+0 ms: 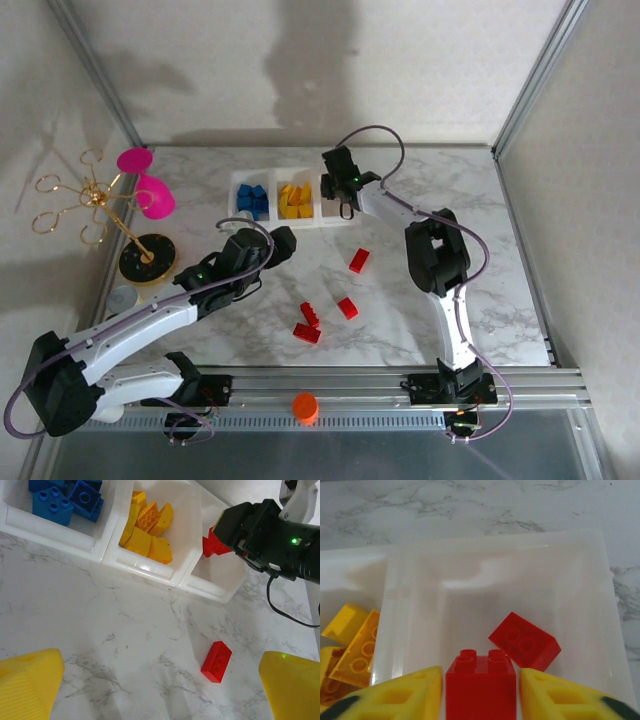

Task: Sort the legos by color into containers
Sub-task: Place the lego in the container, then pick up the lego from the center of the table.

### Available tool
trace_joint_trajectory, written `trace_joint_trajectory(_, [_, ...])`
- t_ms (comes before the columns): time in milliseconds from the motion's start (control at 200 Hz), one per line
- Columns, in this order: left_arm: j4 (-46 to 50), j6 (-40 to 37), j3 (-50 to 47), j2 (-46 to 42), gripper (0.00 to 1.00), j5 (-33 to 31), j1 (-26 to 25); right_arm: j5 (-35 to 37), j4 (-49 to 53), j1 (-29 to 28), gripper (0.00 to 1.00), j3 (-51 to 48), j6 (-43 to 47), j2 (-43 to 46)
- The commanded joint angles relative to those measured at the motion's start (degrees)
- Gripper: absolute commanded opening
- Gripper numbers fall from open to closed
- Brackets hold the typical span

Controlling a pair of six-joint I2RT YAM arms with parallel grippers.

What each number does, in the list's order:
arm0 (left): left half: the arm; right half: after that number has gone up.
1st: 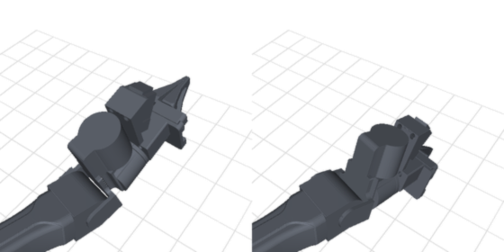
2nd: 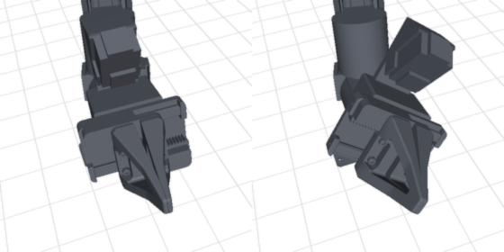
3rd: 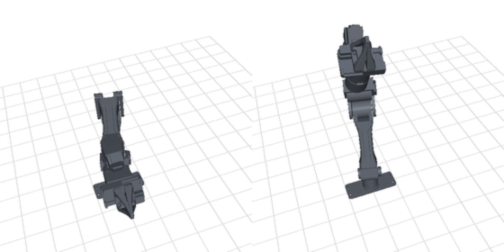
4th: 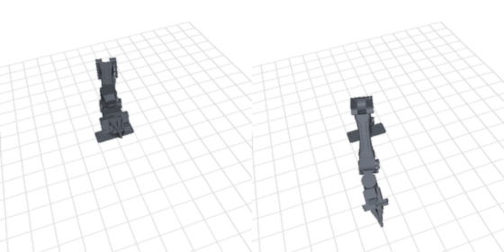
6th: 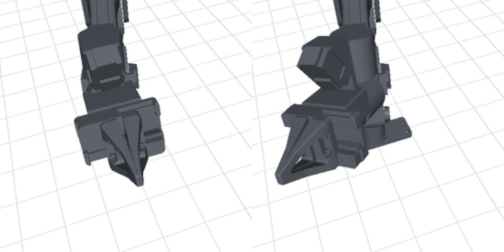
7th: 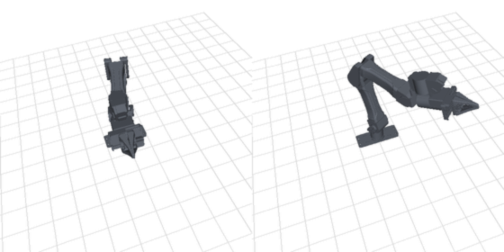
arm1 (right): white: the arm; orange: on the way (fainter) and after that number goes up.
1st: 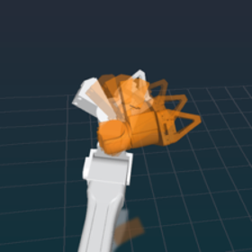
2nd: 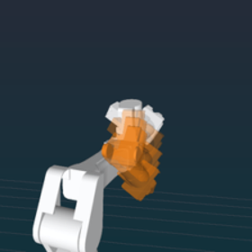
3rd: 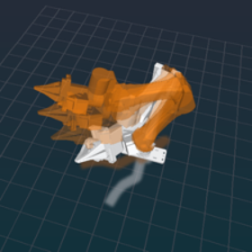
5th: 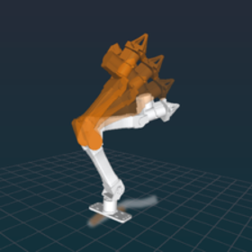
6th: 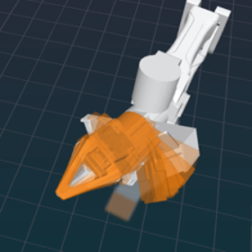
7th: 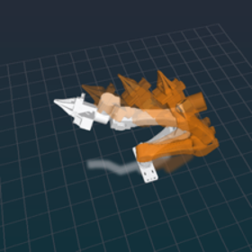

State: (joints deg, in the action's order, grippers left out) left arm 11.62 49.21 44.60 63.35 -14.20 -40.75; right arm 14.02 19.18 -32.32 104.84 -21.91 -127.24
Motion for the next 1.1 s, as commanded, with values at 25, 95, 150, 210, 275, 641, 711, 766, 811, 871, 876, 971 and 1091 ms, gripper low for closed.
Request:
trace_joint_trajectory(25, [0.01, -1.3, 2.59, 0.81, 1.0, 1.2, 0.65, 2.6, 2.42, 0.75, 0.5, 1.99, 1.47, 1.36])
trace_joint_trajectory(95, [0.35, -1.22, 2.47, 0.57, 1.0, 0.82, 0.59, 1.7, 0.62, 0.72, 0.53, -0.6, 1.48, 4.34])
trace_joint_trajectory(150, [0.02, -1.21, 2.1, 0.24, 1.0, 1.32, 0.63, 0.74, 0.18, 0.68, 0.55, -2.25, 1.37, 6.63])
trace_joint_trajectory(210, [-0.42, -0.94, 1.76, -0.28, 1.0, 2.5, 0.58, -0.03, -0.18, 0.55, 0.56, -5.45, 1.03, 10.21])
trace_joint_trajectory(275, [-0.95, -0.66, 1.16, -0.85, 1.0, 3.44, 0.35, -0.76, -1.66, 0.58, 0.57, -10.96, 0.04, 14.38])
trace_joint_trajectory(641, [-1.14, 1.85, -4.09, -4.85, 1.0, 5.8, -3.14, -0.67, -4.33, 0.16, 0.68, -39.98, -7.93, 33.44])
trace_joint_trajectory(711, [-0.98, 2.1, -5.22, -5.37, 1.0, 5.85, -4.1, 0.84, -5.04, -0.45, 0.7, -44.26, -10.41, 35.98])
trace_joint_trajectory(766, [-1.22, 2.27, -6.35, -5.84, 1.0, 6.09, -4.63, 2.66, -6.85, -1.48, 0.73, -48.27, -11.99, 37.79])
trace_joint_trajectory(811, [-1.79, 2.38, -7.41, -6.2, 1.0, 6.78, -5.01, 2.6, -8.1, -2.08, 0.74, -50.75, -13.58, 38.62])
trace_joint_trajectory(871, [-2.79, 2.87, -8.78, -6.69, 1.0, 7.38, -5.38, 2.59, -9.27, -3.0, 0.76, -53.28, -15.52, 38.66])
trace_joint_trajectory(876, [-2.85, 2.89, -8.89, -6.72, 1.0, 7.45, -5.39, 2.63, -9.35, -3.05, 0.76, -53.44, -15.61, 38.65])
trace_joint_trajectory(971, [-4.16, 3.46, -10.63, -7.47, 1.0, 7.86, -6.24, 3.67, -10.28, -5.16, 0.78, -55.85, -18.72, 37.69])
trace_joint_trajectory(1091, [-4.71, 3.98, -11.93, -8.4, 1.0, 7.61, -7.05, 5.43, -11.81, -7.23, 0.83, -57.5, -21.46, 36.14])
